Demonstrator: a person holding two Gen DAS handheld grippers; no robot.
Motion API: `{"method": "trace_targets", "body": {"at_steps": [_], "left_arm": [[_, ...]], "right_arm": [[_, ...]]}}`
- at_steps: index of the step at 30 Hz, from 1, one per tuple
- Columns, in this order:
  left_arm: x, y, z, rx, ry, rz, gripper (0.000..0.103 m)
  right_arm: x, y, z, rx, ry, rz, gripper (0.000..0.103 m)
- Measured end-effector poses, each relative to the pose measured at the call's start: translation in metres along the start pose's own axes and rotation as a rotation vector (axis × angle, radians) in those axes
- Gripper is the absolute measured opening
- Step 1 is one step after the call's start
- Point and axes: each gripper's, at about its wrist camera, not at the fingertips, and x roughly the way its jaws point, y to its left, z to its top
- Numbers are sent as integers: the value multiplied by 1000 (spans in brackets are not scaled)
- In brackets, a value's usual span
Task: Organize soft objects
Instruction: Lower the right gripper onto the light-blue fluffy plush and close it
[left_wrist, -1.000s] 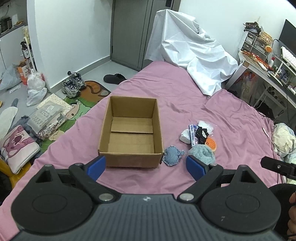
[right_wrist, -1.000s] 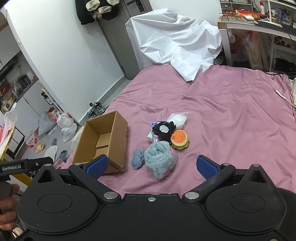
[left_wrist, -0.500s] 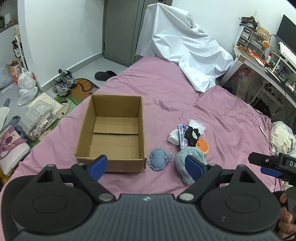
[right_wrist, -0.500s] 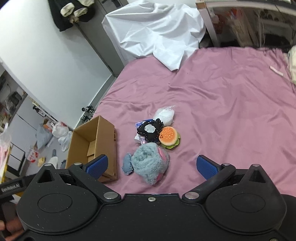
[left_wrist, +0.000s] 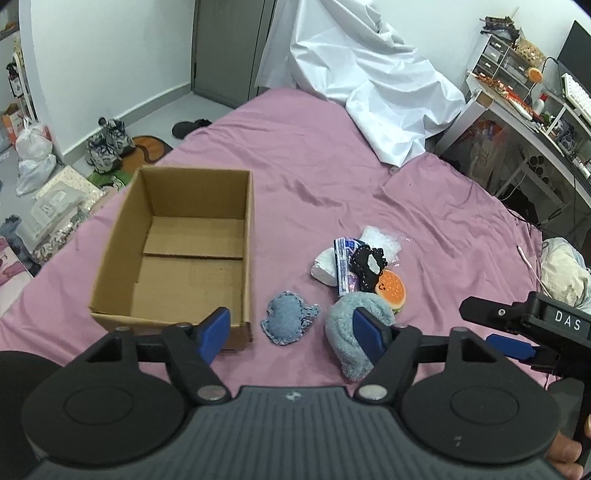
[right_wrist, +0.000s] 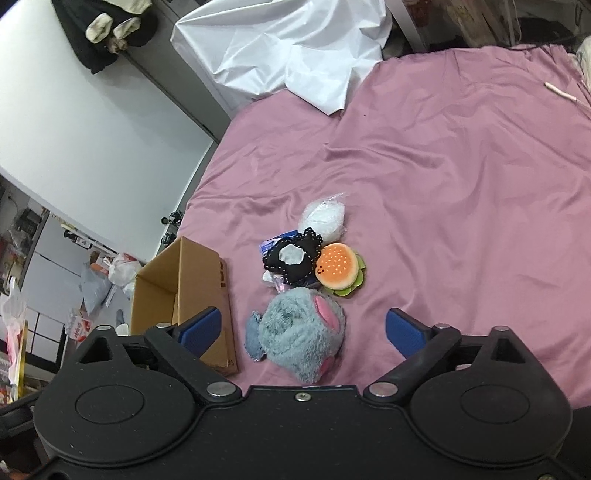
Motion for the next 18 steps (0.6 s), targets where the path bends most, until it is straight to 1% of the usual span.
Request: {"method": "trace_targets", "body": {"at_steps": [2, 3, 5, 9, 11, 14, 16, 18], "left_arm": [[9, -3, 1, -8, 15, -9, 64], [14, -4, 1, -13, 24, -13, 63], [23, -7, 2, -19, 39, -25, 57], [42, -13, 2, -27, 74, -43, 49], [52, -15, 1, -31, 93, -53, 43], [65, -18, 1, -37, 120, -62, 36], [74, -20, 0, -38, 134, -70, 32], [82, -21, -1, -44, 150, -74, 31]], "right_arm": [[5, -2, 2, 11, 11, 0, 87], [8, -3, 3, 16, 18, 0, 86], [15, -4, 4, 30, 35, 8, 80], [30, -5, 7, 36, 67, -17, 72], [38, -6, 8, 38, 84, -21, 67], [49, -7, 9, 43, 111, -30, 61], [56, -8, 10, 47, 126, -33, 59], [64, -9, 10, 49, 142, -47, 56]]}}
